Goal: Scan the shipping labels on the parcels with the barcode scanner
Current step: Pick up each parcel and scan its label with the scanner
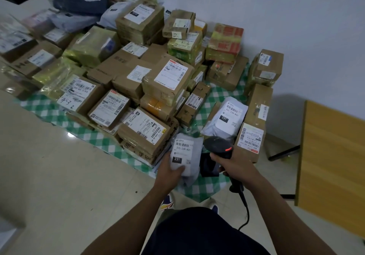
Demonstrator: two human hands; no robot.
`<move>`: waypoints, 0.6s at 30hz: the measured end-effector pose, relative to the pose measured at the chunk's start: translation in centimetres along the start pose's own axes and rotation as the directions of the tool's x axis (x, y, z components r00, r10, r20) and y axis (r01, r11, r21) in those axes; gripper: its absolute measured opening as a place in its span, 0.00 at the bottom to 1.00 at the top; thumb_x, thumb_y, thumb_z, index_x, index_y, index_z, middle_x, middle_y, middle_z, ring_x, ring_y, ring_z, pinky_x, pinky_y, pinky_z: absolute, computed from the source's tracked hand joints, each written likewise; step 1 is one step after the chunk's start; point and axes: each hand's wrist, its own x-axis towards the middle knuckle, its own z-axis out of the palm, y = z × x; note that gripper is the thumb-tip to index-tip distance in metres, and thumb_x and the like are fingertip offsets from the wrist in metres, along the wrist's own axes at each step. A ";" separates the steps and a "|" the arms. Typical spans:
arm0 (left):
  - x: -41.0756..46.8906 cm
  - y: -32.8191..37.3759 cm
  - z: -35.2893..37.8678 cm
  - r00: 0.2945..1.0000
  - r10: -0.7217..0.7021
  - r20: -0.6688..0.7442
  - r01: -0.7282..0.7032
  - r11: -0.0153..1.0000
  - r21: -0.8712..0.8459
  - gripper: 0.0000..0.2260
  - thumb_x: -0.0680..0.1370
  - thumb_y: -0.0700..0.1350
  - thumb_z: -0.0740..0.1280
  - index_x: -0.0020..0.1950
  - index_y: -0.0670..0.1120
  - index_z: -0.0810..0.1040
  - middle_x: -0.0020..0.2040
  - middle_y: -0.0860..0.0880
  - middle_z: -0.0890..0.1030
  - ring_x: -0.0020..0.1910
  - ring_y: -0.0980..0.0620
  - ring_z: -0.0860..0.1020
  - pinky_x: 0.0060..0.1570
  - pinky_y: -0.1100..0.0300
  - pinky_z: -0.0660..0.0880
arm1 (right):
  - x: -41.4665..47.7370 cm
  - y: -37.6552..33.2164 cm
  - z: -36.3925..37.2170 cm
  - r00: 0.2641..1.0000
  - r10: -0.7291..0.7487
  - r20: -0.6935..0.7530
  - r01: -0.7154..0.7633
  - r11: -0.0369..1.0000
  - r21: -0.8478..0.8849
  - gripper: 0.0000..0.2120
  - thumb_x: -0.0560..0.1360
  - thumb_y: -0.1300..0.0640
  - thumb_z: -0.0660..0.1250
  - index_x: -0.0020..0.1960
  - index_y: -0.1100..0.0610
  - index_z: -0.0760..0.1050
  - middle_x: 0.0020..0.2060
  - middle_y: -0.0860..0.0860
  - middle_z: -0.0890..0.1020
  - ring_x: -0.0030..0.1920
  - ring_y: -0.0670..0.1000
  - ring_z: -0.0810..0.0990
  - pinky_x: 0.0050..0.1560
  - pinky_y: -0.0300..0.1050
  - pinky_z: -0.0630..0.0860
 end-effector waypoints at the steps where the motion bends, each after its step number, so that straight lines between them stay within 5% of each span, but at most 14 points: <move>1: -0.3 0.5 -0.2 0.999 0.030 0.026 -0.028 0.997 -0.065 0.27 0.74 0.45 0.76 0.71 0.52 0.70 0.63 0.53 0.79 0.63 0.51 0.79 0.49 0.67 0.75 | 0.0 0.0 0.0 1.000 -0.006 0.000 0.006 1.000 0.012 0.08 0.78 0.55 0.75 0.54 0.48 0.78 0.38 0.48 0.85 0.33 0.47 0.83 0.35 0.41 0.81; 5: -1.4 3.9 -0.1 0.973 0.184 0.142 -0.156 0.970 -0.187 0.30 0.80 0.31 0.67 0.77 0.53 0.65 0.68 0.59 0.75 0.63 0.66 0.77 0.52 0.66 0.78 | 0.1 0.0 -0.1 0.998 -0.013 -0.058 0.016 0.998 0.054 0.12 0.78 0.52 0.75 0.59 0.50 0.78 0.43 0.49 0.86 0.36 0.46 0.85 0.41 0.45 0.83; 13: -1.2 8.3 1.4 0.941 0.232 0.248 -0.163 0.949 -0.269 0.38 0.77 0.31 0.69 0.73 0.70 0.69 0.69 0.50 0.79 0.66 0.48 0.79 0.57 0.46 0.83 | -0.1 -1.0 -1.6 0.969 -0.071 -0.236 0.098 0.990 0.103 0.13 0.78 0.50 0.74 0.61 0.48 0.77 0.46 0.49 0.86 0.46 0.49 0.85 0.45 0.48 0.82; 18: -1.2 10.2 2.2 0.937 0.253 0.242 -0.183 0.943 -0.278 0.36 0.77 0.27 0.69 0.72 0.64 0.70 0.62 0.60 0.83 0.60 0.55 0.83 0.51 0.57 0.83 | -0.1 -1.6 -3.3 0.968 -0.075 -0.239 0.103 0.989 0.110 0.17 0.77 0.48 0.75 0.64 0.46 0.78 0.52 0.46 0.85 0.51 0.47 0.83 0.51 0.48 0.79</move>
